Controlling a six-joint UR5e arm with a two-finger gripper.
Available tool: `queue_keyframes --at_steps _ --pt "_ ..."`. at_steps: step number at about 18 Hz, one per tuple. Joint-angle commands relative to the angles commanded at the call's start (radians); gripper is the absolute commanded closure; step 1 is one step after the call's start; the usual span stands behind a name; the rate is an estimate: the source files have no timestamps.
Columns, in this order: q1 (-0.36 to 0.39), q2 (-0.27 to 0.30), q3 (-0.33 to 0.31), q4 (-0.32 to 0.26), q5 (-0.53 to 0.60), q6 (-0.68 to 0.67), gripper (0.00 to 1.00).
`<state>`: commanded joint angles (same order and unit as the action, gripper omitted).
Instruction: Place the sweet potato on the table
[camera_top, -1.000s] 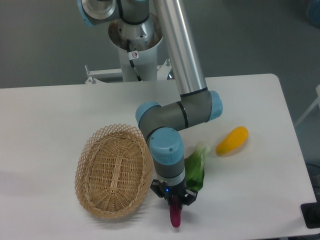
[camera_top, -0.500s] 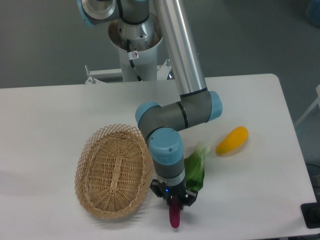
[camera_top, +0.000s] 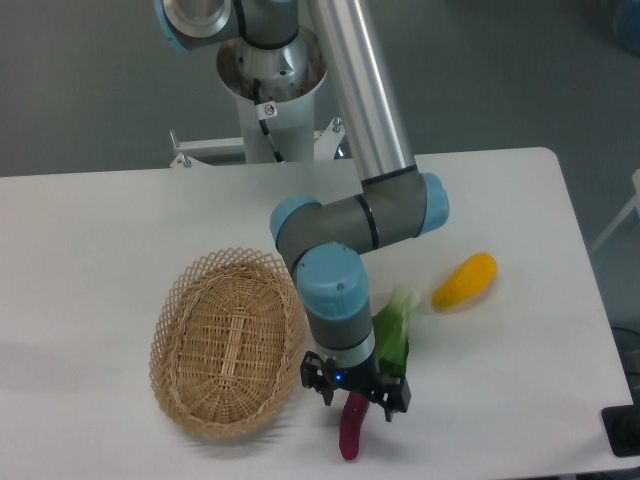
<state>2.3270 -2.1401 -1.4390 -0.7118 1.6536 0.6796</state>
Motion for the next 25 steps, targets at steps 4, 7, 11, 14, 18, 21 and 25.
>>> queue_keyframes --at_steps 4,7,11,14,18,21,25 --pt "0.018 0.095 0.005 -0.017 0.043 0.047 0.0" --pt "0.063 0.178 0.002 -0.185 0.06 0.161 0.0" --pt "0.103 0.253 -0.004 -0.36 0.061 0.369 0.0" --pt "0.156 0.308 -0.006 -0.483 0.052 0.515 0.0" --pt "0.259 0.371 -0.023 -0.548 -0.084 0.698 0.0" --pt "0.319 0.42 -0.066 -0.56 -0.127 0.797 0.0" --pt "0.345 0.453 -0.101 -0.551 -0.132 0.844 0.0"
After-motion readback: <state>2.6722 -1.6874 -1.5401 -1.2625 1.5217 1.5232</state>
